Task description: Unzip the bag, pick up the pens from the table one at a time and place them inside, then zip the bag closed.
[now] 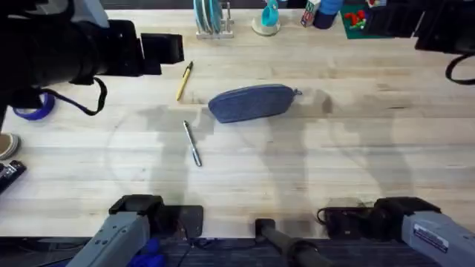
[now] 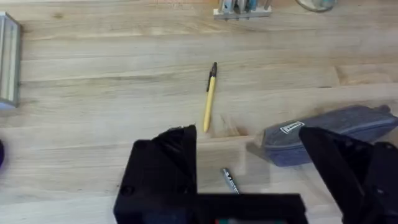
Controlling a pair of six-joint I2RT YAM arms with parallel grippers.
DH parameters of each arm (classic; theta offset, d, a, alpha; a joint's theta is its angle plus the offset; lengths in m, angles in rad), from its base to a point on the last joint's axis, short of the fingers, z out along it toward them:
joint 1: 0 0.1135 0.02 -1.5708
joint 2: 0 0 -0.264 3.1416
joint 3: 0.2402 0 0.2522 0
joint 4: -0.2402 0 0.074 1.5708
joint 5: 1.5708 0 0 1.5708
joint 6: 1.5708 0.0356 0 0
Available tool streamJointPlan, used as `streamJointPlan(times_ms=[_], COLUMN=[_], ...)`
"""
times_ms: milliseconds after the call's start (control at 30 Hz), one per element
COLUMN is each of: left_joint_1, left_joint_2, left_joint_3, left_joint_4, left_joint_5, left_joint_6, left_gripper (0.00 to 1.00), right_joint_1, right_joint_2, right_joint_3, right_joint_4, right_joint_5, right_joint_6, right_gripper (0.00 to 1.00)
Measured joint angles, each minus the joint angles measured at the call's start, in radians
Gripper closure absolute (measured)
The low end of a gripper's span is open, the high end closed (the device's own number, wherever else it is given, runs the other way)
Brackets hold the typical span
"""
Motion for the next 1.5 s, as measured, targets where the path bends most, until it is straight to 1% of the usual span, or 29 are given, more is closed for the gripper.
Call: streamJointPlan(times_ms=[100, 167, 200, 267, 433, 533, 633, 700, 833, 967, 1100, 1233, 1400, 1500], left_joint_1=[0.0, 0.0, 0.0, 0.0, 0.001, 0.02, 0.061, 0.101, 0.178, 0.239, 0.263, 0.264, 0.264, 0.264], left_joint_2=[0.001, 0.002, 0.002, 0.003, 0.009, 0.03, 0.065, 0.094, 0.15, 0.212, 0.286, 0.374, 0.478, 0.525], left_joint_3=[0.0, 0.0, 0.0, 0.0, 0.0, 0.0, 0.0, 0.0, 0.0, 0.0, 0.0, 0.0, 0.0, 0.0], left_joint_4=[0.0, 0.0, 0.001, 0.0, -0.004, -0.005, -0.018, -0.046, -0.116, -0.196, -0.262, -0.303, -0.311, -0.31], left_joint_5=[0.002, 0.018, 0.031, 0.073, 0.222, 0.309, 0.421, 0.512, 0.67, 0.797, 0.875, 0.926, 0.969, 0.983], left_joint_6=[0.0, 0.002, 0.01, 0.05, 0.219, 0.32, 0.441, 0.542, 0.733, 0.914, 1.073, 1.21, 1.342, 1.404], left_gripper=[0.007, 0.007, 0.008, 0.008, 0.01, 0.01, 0.01, 0.01, 0.01, 0.01, 0.009, 0.01, 0.01, 0.01], right_joint_1=[0.0, 0.0, 0.0, 0.0, 0.0, 0.0, 0.0, 0.0, 0.0, 0.0, 0.0, 0.0, 0.0, 0.0], right_joint_2=[0.0, 0.0, 0.0, 0.0, 0.0, 0.0, 0.0, 0.0, 0.0, 0.0, 0.0, 0.0, 0.0, 0.0], right_joint_3=[0.0, 0.0, 0.0, 0.0, 0.0, 0.0, 0.0, 0.0, 0.0, 0.0, 0.0, 0.0, 0.0, 0.0], right_joint_4=[0.001, 0.001, 0.001, 0.001, 0.001, 0.001, 0.002, 0.002, 0.002, 0.002, 0.002, 0.002, 0.002, 0.002], right_joint_5=[0.0, 0.0, 0.0, 0.0, 0.0, 0.0, 0.0, 0.0, 0.0, 0.0, 0.0, -0.012, -0.023, -0.023], right_joint_6=[0.0, 0.0, 0.0, 0.0, 0.0, 0.0, 0.0, 0.0, 0.0, 0.0, 0.0, 0.0, 0.0, 0.0], right_gripper=[0.005, 0.005, 0.006, 0.006, 0.006, 0.006, 0.006, 0.006, 0.005, 0.005, 0.006, 0.005, 0.006, 0.006])
